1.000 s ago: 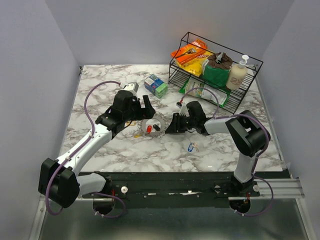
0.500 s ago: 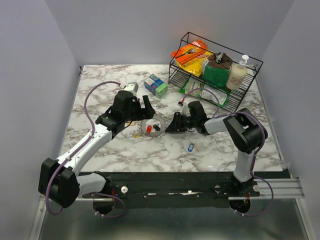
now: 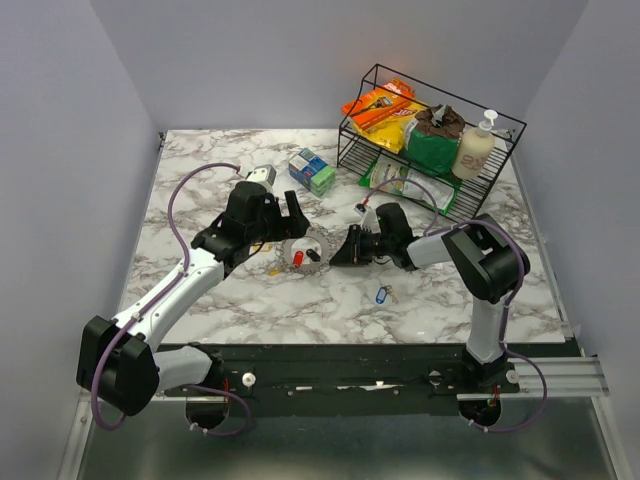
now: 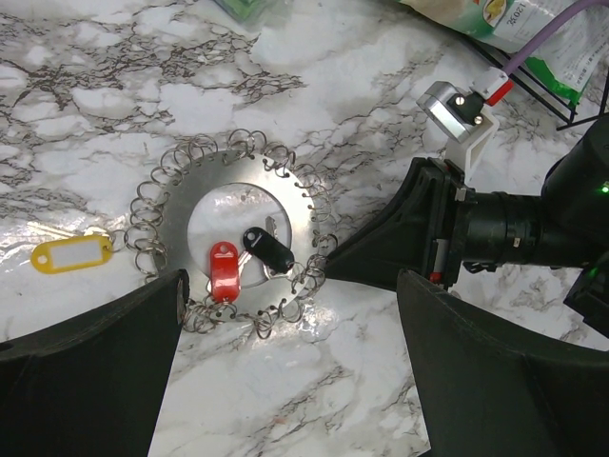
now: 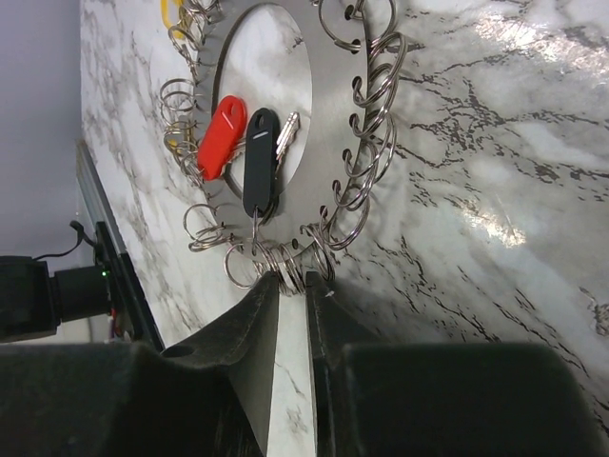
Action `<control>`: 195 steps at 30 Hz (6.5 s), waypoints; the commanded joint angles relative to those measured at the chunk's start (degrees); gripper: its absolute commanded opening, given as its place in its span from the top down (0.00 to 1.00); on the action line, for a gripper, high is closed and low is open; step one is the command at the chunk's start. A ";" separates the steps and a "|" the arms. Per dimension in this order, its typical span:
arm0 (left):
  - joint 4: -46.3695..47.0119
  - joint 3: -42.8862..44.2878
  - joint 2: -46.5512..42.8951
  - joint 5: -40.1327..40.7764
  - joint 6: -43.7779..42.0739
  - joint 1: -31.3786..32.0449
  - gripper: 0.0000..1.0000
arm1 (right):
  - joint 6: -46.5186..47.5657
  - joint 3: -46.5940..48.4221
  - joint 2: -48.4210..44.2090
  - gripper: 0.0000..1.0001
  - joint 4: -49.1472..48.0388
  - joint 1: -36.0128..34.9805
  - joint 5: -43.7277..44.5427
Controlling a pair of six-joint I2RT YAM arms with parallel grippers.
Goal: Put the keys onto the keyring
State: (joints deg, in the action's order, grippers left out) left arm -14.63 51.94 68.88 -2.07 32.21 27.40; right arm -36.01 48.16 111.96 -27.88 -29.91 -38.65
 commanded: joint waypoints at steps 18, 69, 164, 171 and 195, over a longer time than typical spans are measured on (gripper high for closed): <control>0.75 -0.70 -2.00 1.63 -0.21 0.20 0.01 | 0.32 -0.26 0.37 0.98 -1.92 0.12 -1.95; 5.40 -2.63 -11.66 -11.29 -8.74 0.20 0.01 | 20.18 3.52 -22.13 0.99 16.54 -0.67 -6.43; 23.95 -3.51 -12.28 -44.60 -8.48 6.70 0.51 | 22.30 5.27 -45.60 0.99 14.17 -2.26 -24.63; 25.36 -3.78 -11.58 -44.17 -7.78 7.06 0.79 | 22.39 5.10 -45.61 0.99 14.17 -2.26 -24.63; 7.09 5.79 -12.28 -42.50 -18.05 7.23 1.00 | 29.85 10.19 -46.39 0.39 26.12 -2.17 -16.28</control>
State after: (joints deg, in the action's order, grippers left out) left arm -1.23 53.28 57.06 -45.58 18.74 34.26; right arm -9.41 54.96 67.79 -5.76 -31.90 -57.82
